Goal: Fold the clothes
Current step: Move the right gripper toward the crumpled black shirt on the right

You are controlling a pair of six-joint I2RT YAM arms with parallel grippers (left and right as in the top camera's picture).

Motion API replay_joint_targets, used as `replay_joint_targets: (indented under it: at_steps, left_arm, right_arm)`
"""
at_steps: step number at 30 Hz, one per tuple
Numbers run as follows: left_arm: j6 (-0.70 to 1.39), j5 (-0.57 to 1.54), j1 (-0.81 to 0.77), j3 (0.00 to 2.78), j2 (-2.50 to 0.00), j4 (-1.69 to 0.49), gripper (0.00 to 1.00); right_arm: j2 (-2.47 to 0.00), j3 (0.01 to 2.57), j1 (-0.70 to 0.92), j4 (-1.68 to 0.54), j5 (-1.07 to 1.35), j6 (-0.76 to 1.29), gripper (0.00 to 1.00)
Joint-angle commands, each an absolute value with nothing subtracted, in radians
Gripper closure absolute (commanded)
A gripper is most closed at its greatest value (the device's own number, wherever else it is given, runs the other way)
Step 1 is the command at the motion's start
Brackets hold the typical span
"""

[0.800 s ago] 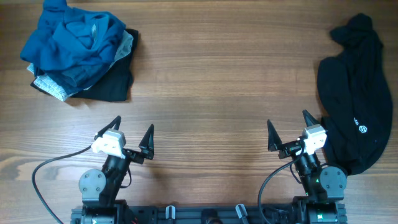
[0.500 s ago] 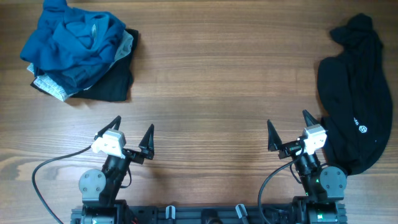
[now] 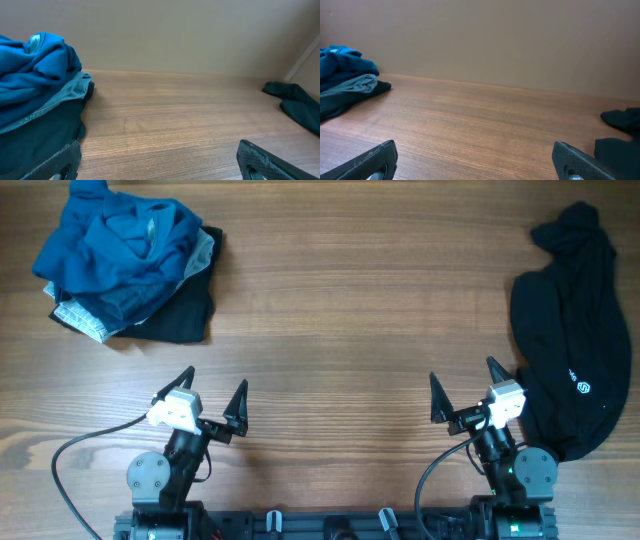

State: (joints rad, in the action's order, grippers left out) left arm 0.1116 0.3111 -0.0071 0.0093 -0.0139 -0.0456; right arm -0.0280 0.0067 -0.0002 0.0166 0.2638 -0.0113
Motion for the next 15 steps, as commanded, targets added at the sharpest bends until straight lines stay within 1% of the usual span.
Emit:
replay_joint_targets:
  at_steps: [1, 15]
  left_arm:
    - [0.12, 0.302, -0.002, 0.006, -0.007, -0.049, 0.0]
    - [0.114, 0.295, -0.002, 0.006, -0.007, -0.036, 0.0]
  right_arm:
    - [-0.023, 0.005, 0.006, 0.022, 0.251, 0.001, 0.0]
    - [-0.023, 0.005, 0.006, 0.022, 0.259, 0.004, 0.0]
